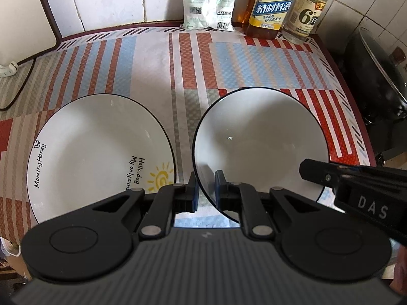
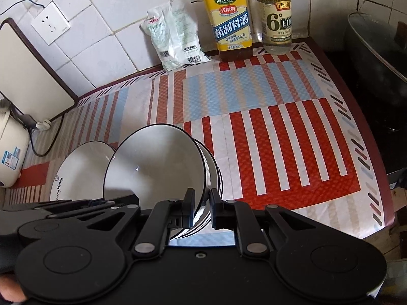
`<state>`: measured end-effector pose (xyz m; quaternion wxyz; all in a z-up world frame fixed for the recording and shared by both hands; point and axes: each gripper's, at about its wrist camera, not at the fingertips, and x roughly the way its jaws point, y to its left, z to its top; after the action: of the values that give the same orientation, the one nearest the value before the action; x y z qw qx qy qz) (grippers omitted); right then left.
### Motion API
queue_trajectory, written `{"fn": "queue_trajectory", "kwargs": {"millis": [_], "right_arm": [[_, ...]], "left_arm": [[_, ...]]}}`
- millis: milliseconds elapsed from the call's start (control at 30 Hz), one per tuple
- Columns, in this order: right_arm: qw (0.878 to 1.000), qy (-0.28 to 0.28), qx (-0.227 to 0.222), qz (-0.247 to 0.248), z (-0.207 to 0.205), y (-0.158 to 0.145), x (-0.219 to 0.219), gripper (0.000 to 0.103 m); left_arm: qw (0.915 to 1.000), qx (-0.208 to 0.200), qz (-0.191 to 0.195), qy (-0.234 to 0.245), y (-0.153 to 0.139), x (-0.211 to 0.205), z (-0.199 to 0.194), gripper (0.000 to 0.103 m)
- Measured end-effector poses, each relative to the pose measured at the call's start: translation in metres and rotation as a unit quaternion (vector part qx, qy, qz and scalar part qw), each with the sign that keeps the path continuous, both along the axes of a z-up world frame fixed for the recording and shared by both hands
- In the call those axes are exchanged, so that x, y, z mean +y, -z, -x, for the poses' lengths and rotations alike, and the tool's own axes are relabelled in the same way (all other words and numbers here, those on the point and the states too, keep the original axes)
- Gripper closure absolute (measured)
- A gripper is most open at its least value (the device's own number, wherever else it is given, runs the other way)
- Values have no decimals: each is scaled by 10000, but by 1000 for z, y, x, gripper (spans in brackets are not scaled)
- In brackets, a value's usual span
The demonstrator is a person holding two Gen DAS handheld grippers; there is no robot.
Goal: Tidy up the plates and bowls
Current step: 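Carry the bowl to the bowl stack and lower it inside, then open both grippers and pull back from the bowl stack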
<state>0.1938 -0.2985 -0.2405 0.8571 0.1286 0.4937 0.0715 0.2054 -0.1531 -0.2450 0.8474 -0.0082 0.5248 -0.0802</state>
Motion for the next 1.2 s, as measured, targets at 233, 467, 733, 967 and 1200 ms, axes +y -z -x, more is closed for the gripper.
{"fn": "queue_trajectory", "kwargs": {"millis": [233,467,733,967,1200], "right_arm": [[9998,-157,-117,55,0,-6,2,82],[9991,-335,-239,110,2,-6,1,79],[9958,-472,-649,-446,15,-14,-14,76],[9885,-906,-1179,-290,37,-24,-14,74],[9744,-1441,-1701,299,71,-24,-17,67]], "left_arm": [[9998,193,27,-5,5,-1,-6,90],[9999,160,-22,-61,5,-5,-6,86],[9999,-50,151,5,-6,-1,7,73],[9983,-384,447,-2,-21,4,31,64],[9943,-719,784,8,-31,11,56,62]]}}
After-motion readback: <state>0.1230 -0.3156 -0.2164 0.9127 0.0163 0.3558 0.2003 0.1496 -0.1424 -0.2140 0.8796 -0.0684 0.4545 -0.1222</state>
